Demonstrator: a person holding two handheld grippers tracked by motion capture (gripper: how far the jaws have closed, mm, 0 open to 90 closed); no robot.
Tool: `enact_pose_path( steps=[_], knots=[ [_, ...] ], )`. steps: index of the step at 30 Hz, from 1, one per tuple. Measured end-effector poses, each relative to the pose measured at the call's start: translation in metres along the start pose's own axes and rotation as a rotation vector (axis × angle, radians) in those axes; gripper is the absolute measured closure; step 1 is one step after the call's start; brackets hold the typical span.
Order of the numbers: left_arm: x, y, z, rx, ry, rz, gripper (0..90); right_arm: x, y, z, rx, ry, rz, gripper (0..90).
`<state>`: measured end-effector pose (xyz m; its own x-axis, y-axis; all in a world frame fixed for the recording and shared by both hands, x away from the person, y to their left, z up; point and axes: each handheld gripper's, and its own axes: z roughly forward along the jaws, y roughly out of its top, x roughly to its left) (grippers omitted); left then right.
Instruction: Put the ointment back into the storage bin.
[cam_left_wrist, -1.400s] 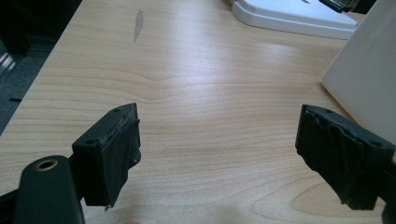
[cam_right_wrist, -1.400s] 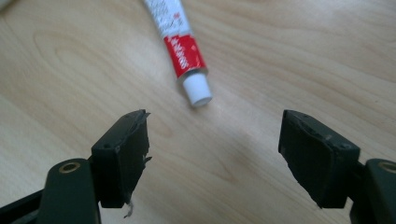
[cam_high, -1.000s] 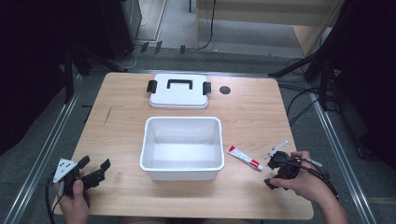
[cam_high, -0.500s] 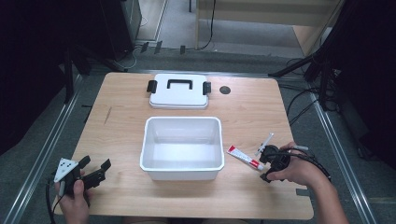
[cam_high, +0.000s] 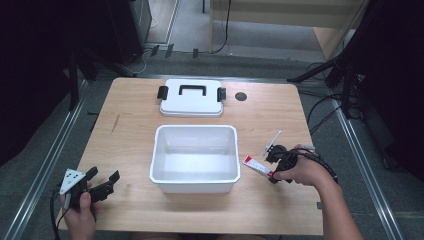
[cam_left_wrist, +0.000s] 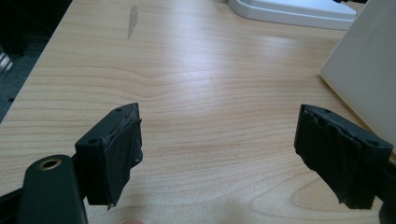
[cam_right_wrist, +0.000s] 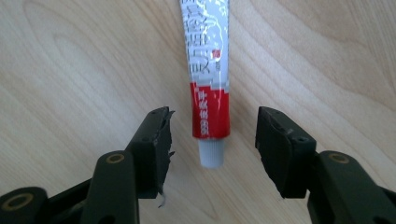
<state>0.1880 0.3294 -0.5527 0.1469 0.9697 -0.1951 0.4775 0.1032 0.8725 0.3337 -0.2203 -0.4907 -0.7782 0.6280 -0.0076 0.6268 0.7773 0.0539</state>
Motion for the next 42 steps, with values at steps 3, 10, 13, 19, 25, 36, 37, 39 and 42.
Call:
enact_pose_path(
  steps=[3, 10, 13, 19, 25, 36, 37, 39, 42],
  knots=[
    [0.000, 0.000, 0.000, 0.000, -0.001, -0.003, 15.8, 0.000, 0.007, 0.002, -0.003, 0.013, 0.008, 51.0],
    [0.000, 0.000, 0.000, 0.000, -0.003, -0.004, 15.8, 0.003, 0.021, 0.006, 0.016, 0.014, 0.010, 60.3],
    [0.000, 0.000, 0.000, 0.002, -0.003, -0.003, 15.8, 0.004, 0.024, 0.008, 0.017, 0.008, 0.005, 62.6],
    [0.000, 0.000, 0.001, 0.004, -0.006, -0.003, 15.9, 0.006, 0.030, 0.010, 0.013, -0.003, -0.009, 66.7],
    [0.000, 0.000, 0.001, 0.008, -0.006, -0.003, 15.9, 0.008, 0.033, 0.012, 0.016, -0.013, -0.014, 68.4],
    [0.001, 0.001, 0.001, 0.011, -0.006, -0.004, 15.9, 0.008, 0.033, 0.016, 0.024, 0.004, 0.007, 70.9],
    [0.001, 0.001, 0.001, 0.011, -0.007, -0.004, 15.9, 0.008, 0.033, 0.015, 0.028, 0.007, 0.015, 71.0],
    [0.001, 0.001, 0.001, 0.012, -0.007, -0.004, 15.9, 0.007, 0.033, 0.015, 0.033, 0.007, 0.024, 71.1],
    [0.001, 0.001, 0.001, 0.012, -0.006, -0.004, 15.9, 0.004, 0.032, 0.009, 0.011, 0.035, 0.068, 71.2]
  ],
)
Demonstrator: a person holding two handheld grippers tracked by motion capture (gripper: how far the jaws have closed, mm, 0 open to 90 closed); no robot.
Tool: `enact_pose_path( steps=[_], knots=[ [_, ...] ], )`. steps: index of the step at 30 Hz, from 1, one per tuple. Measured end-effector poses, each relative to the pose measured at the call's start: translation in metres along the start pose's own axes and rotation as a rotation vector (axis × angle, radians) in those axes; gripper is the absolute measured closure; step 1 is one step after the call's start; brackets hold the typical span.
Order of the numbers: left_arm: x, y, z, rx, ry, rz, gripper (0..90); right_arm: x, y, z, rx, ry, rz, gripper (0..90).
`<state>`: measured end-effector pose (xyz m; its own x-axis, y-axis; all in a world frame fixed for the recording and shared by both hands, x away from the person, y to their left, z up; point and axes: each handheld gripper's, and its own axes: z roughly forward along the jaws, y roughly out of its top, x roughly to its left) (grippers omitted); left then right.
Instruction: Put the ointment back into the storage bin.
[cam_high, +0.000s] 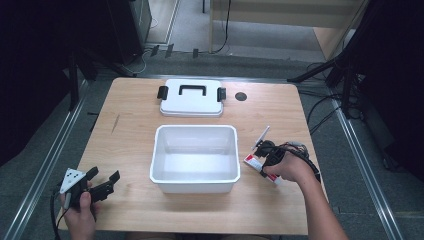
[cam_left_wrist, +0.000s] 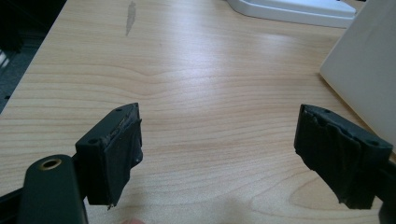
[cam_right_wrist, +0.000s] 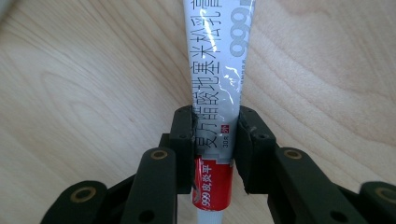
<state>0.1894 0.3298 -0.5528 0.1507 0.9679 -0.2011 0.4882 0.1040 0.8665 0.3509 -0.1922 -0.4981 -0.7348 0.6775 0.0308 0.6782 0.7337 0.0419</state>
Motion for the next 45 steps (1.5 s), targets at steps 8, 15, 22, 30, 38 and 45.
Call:
enact_pose_path(
  steps=[8, 15, 22, 30, 38, 45],
  knots=[
    [0.000, 0.000, 0.000, 0.002, 0.000, 0.000, 16.0, -0.004, 0.000, -0.035, -0.053, 0.013, 0.059, 71.3],
    [-0.001, 0.000, 0.000, 0.000, -0.002, -0.002, 16.0, -0.004, 0.005, -0.076, -0.105, -0.003, 0.074, 71.3],
    [-0.001, 0.000, 0.001, 0.004, -0.004, 0.001, 16.0, -0.001, 0.013, -0.107, -0.113, -0.009, 0.058, 71.3],
    [-0.001, 0.000, 0.001, 0.001, -0.004, 0.000, 16.0, 0.017, 0.031, -0.130, -0.138, 0.018, 0.025, 71.3],
    [0.000, 0.000, 0.001, 0.004, -0.004, 0.002, 16.0, 0.039, 0.050, -0.139, -0.140, 0.031, -0.010, 71.2],
    [0.000, 0.001, 0.001, 0.010, -0.005, 0.002, 16.0, 0.060, 0.073, -0.139, -0.130, 0.048, -0.054, 71.3]
  ],
)
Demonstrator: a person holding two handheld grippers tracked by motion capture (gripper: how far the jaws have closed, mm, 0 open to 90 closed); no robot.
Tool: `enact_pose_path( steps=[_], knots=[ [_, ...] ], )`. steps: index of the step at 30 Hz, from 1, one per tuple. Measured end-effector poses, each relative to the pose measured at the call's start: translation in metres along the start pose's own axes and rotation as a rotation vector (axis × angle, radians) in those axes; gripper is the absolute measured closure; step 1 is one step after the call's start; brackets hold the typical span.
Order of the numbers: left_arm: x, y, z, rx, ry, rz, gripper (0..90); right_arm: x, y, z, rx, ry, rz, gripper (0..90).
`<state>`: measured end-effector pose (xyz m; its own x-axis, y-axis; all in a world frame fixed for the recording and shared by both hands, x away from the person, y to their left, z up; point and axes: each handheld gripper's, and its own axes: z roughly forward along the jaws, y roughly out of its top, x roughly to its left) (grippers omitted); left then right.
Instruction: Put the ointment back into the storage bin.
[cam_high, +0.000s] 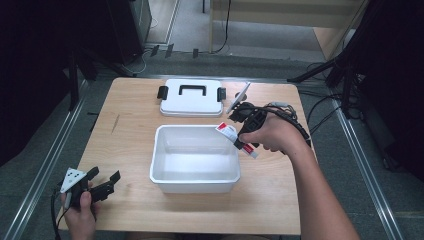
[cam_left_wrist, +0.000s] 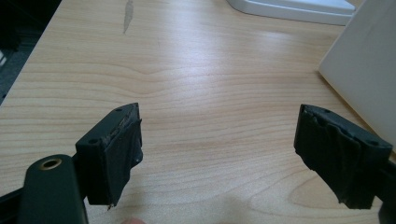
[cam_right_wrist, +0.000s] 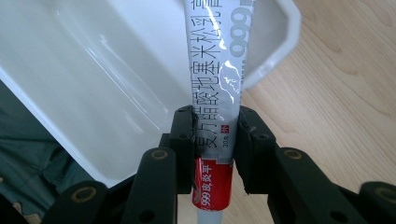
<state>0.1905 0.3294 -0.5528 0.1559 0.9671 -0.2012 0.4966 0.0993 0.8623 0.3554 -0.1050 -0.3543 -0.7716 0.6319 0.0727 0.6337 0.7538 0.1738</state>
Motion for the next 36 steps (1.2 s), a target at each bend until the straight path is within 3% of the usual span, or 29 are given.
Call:
enact_pose_path(
  steps=[7, 17, 25, 36],
  knots=[
    [0.000, 0.000, 0.000, 0.001, -0.001, -0.001, 16.0, 0.012, 0.017, 0.008, 0.000, 0.014, -0.036, 71.2],
    [0.000, 0.000, 0.000, 0.001, -0.002, 0.000, 16.0, 0.022, 0.032, 0.019, 0.000, 0.034, -0.052, 71.2],
    [0.000, 0.000, 0.000, -0.003, -0.003, -0.002, 16.0, 0.025, 0.040, 0.028, 0.002, 0.049, -0.058, 71.2],
    [0.000, 0.000, 0.000, -0.007, -0.004, -0.008, 16.0, 0.023, 0.045, 0.044, 0.017, 0.033, -0.061, 71.2]
  ],
)
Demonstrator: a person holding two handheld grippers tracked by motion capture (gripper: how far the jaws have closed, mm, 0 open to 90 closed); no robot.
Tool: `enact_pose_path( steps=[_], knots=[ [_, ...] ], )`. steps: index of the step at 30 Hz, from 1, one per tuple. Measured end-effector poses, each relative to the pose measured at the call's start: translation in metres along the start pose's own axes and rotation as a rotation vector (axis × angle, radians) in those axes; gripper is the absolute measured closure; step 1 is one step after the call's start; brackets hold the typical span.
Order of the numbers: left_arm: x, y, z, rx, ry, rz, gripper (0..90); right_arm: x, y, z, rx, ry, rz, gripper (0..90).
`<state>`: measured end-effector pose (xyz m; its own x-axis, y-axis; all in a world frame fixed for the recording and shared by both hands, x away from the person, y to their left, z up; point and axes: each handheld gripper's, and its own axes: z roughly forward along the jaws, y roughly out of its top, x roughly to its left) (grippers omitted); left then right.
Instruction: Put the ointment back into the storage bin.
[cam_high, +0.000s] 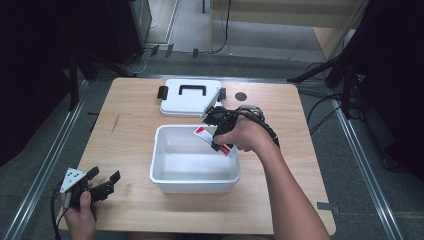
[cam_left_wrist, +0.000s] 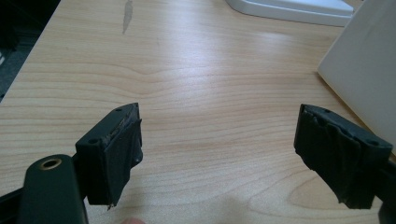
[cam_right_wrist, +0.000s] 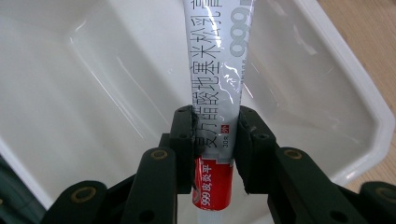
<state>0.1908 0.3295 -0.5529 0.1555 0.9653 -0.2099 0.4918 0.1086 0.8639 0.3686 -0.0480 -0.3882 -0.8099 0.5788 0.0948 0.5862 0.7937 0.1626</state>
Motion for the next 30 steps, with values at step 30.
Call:
enact_pose_path(
  steps=[30],
  knots=[
    [0.001, 0.000, 0.000, 0.001, -0.005, -0.006, 16.0, 0.013, 0.014, 0.066, 0.110, -0.082, -0.091, 71.1]
  ],
)
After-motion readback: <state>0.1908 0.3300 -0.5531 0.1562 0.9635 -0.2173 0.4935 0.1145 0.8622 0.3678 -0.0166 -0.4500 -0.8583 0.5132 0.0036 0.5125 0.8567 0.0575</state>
